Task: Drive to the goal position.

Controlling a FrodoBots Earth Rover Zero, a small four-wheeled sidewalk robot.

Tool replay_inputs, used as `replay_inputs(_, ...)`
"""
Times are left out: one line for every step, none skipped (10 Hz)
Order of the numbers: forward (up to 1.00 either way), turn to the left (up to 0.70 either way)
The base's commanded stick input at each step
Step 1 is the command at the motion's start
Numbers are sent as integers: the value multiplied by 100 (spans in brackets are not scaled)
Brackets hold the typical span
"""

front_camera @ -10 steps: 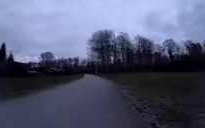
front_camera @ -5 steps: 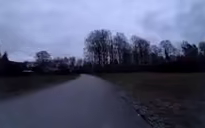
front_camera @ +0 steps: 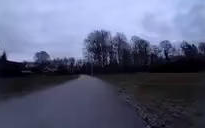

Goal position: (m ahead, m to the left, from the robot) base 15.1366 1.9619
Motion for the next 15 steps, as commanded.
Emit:
replay_inputs(70, 0)
replay_inputs(70, 0)
replay_inputs(70, 0)
replay_inputs(70, 0)
replay_inputs(70, 0)
replay_inputs(70, 0)
replay_inputs(70, 0)
replay_inputs(70, 0)
replay_inputs(70, 0)
replay_inputs(70, 0)
replay_inputs(70, 0)
replay_inputs(70, 0)
replay_inputs(70, 0)
replay_inputs(70, 0)
replay_inputs(70, 0)
